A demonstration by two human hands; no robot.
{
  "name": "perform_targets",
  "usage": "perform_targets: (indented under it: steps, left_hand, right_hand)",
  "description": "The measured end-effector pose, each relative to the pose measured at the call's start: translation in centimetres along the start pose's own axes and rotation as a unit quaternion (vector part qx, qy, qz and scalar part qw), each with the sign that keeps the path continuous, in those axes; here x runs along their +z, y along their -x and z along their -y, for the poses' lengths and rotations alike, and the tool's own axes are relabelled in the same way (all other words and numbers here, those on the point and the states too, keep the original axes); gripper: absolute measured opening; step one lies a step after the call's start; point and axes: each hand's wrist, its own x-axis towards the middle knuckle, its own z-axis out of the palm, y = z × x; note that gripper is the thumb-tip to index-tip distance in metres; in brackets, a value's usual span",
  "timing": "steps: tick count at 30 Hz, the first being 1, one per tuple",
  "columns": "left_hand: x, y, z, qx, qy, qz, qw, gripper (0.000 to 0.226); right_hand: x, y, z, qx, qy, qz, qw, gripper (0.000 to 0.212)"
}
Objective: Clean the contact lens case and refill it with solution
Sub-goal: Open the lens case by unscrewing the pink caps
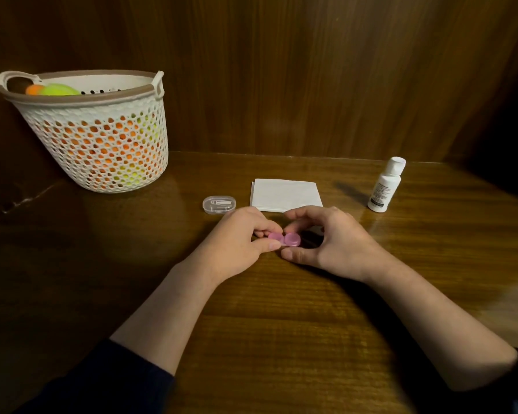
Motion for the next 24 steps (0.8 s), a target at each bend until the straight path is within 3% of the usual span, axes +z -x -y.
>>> perform_targets:
  steps: [5, 13, 18, 24]
  left_hand:
    - [-0.11, -0.09, -0.09, -0.011, -0.003, 0.011, 1.0, 0.028]
    - [-0.13, -0.04, -0.23, -0.012, 0.002, 0.007, 1.0, 0.029]
    - [-0.12, 0.09, -0.1, -0.004, -0.001, 0.004, 1.0, 0.03]
    - [-0.13, -0.05, -0.28, -0.01, -0.008, 0.006, 1.0, 0.032]
  right_hand:
    - [-0.54, 0.0, -0.3, 0.02, -0.011, -0.04, 0.999, 0.061]
    - [-0.26, 0.07, -0.41, -0.014, -0.045, -0.011, 0.999, 0.052]
    - [-0.32, -0.06, -0.75, -0.012, -0.017, -0.07, 0.997, 0.019]
    - [-0.23, 0.05, -0.36, -0.023, -0.031, -0.035, 0.999, 0.03]
